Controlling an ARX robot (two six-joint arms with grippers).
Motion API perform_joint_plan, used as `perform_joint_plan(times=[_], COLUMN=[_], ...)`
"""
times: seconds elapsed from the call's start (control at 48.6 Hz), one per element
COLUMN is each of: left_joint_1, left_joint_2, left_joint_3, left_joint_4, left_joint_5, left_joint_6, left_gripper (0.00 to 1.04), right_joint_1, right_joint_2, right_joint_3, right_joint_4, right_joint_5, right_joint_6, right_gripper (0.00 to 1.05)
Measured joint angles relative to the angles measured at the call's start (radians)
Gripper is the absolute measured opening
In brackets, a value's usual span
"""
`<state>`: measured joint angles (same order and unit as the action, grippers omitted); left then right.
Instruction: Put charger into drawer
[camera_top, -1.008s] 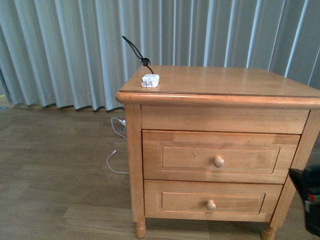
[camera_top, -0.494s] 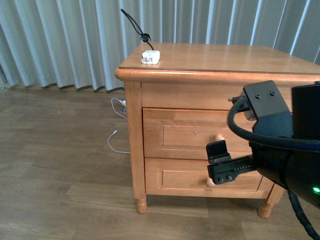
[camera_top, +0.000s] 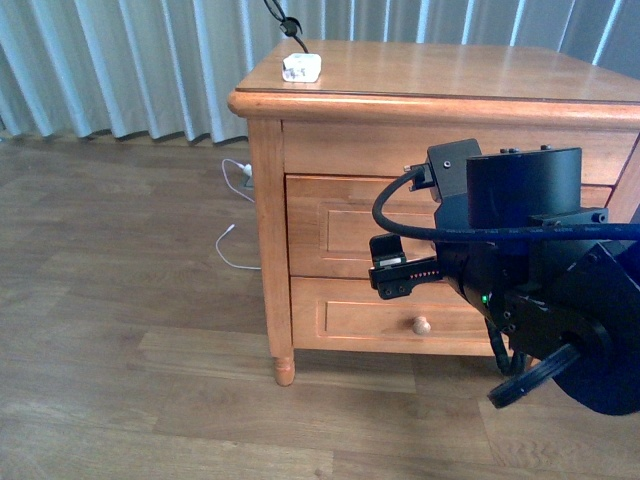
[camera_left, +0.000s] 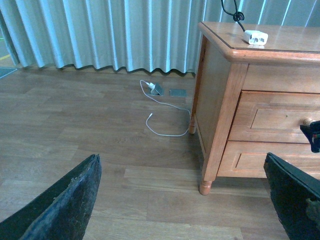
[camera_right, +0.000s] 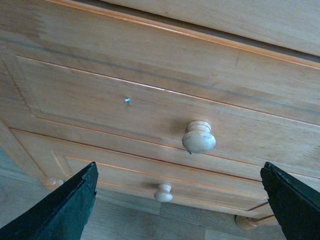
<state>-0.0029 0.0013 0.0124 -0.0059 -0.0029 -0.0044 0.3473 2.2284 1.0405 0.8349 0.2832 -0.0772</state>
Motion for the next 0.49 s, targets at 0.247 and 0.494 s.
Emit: perform_joint_plan(times=[0.247,0.494], left_joint_1=[0.0,0.0], left_joint_2=[0.0,0.0], left_joint_3=[0.0,0.0], left_joint_4=[0.0,0.0], left_joint_5=[0.0,0.0], left_joint_6=[0.0,0.0], left_gripper=[0.99,0.99], right_joint_1=[-0.002,-0.008], right_joint_2=[0.072,0.126], right_joint_3=[0.099,0.15], right_joint_4=[-0.01,-0.008], right_joint_5=[0.024,0.037], right_joint_6=[0.015,0.032], right_gripper=[0.97,0.97])
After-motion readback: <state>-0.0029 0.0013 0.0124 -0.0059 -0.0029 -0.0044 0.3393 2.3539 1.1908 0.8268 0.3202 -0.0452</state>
